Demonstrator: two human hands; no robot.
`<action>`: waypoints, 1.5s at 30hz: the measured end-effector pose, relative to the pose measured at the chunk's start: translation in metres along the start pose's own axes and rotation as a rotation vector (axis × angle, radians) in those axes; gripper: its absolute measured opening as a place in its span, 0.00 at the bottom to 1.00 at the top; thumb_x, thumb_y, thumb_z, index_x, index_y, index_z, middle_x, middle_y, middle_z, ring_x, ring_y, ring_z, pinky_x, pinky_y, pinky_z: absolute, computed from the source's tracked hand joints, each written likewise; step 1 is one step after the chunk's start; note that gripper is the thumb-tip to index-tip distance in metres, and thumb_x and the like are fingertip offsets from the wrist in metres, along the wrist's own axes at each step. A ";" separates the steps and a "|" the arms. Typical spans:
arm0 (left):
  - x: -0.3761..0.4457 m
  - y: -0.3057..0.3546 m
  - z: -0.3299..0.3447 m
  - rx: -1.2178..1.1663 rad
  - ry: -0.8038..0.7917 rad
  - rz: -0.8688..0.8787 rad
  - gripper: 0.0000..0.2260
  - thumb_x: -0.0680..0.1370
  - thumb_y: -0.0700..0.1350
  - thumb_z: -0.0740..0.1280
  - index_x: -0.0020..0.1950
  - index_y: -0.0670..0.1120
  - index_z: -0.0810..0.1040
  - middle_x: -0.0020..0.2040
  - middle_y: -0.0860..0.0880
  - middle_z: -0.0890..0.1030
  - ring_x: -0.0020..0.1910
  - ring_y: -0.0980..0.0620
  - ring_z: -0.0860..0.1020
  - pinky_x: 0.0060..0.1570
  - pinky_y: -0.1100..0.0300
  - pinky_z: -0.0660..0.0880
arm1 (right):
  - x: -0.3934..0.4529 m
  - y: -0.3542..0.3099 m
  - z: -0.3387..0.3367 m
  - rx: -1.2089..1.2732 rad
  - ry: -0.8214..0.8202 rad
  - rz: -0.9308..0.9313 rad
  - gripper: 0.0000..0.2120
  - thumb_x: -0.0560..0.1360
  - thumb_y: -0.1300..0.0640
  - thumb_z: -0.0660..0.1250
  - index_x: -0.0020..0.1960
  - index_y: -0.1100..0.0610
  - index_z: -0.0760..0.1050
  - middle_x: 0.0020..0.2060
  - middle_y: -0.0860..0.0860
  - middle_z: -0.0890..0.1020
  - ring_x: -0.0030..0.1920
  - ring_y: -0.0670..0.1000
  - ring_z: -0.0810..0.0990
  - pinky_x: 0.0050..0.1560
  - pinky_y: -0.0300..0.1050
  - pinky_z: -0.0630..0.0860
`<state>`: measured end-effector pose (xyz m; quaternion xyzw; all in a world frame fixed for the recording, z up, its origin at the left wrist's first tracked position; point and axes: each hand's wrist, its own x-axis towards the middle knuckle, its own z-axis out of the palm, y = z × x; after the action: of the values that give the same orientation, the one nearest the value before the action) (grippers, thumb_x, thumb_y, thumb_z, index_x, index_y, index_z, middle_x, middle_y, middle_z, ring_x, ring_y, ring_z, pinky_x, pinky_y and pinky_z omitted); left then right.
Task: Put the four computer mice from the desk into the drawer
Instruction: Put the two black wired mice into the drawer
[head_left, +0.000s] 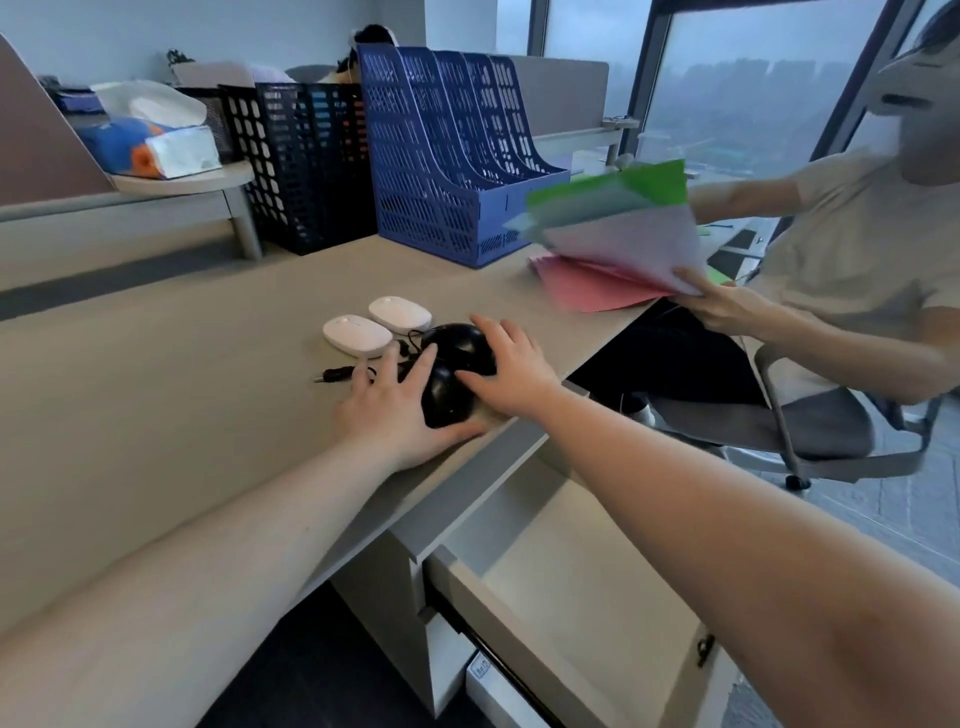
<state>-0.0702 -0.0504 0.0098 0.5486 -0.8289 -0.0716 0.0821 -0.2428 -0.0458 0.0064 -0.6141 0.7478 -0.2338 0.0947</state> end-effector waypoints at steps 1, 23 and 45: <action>0.004 -0.001 0.001 0.012 0.006 0.016 0.47 0.60 0.79 0.56 0.75 0.61 0.51 0.78 0.48 0.53 0.75 0.39 0.53 0.68 0.43 0.63 | 0.008 0.000 0.001 0.003 -0.037 -0.002 0.38 0.72 0.42 0.65 0.76 0.42 0.51 0.76 0.57 0.58 0.77 0.61 0.53 0.74 0.63 0.59; -0.024 0.007 -0.014 -0.034 0.053 0.207 0.25 0.74 0.36 0.62 0.69 0.53 0.67 0.54 0.42 0.73 0.51 0.38 0.75 0.49 0.48 0.76 | -0.033 -0.007 -0.048 0.050 -0.232 0.018 0.28 0.65 0.53 0.72 0.63 0.51 0.69 0.55 0.56 0.79 0.53 0.58 0.78 0.49 0.48 0.78; -0.118 0.141 0.038 0.065 -0.064 0.368 0.22 0.75 0.33 0.61 0.66 0.48 0.65 0.57 0.40 0.70 0.54 0.36 0.73 0.40 0.51 0.67 | -0.153 0.096 -0.068 0.119 -0.391 0.315 0.25 0.68 0.53 0.71 0.63 0.47 0.69 0.56 0.52 0.75 0.49 0.55 0.78 0.42 0.50 0.83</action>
<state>-0.1599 0.1138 -0.0043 0.3877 -0.9193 -0.0461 0.0494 -0.3217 0.1305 -0.0010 -0.5168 0.7867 -0.1368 0.3087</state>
